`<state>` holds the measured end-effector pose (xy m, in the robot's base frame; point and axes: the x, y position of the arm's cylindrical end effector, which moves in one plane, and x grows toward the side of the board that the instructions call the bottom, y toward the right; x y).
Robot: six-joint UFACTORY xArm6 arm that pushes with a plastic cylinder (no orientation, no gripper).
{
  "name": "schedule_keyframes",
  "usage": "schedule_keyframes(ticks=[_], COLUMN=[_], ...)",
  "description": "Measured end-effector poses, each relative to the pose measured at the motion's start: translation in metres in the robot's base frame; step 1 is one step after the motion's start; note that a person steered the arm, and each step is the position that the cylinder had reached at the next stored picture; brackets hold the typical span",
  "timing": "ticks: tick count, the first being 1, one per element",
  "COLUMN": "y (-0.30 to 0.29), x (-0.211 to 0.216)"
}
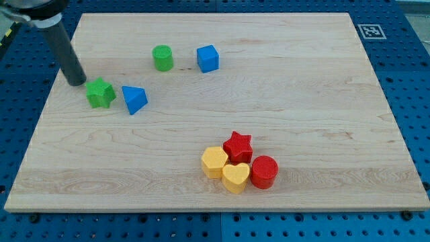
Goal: Push the green star into the blue triangle
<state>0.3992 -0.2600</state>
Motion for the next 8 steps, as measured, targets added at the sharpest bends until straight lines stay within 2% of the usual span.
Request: schedule_keyframes(ticks=[1,8], y=[0.005,0.067], x=[0.028,0.039])
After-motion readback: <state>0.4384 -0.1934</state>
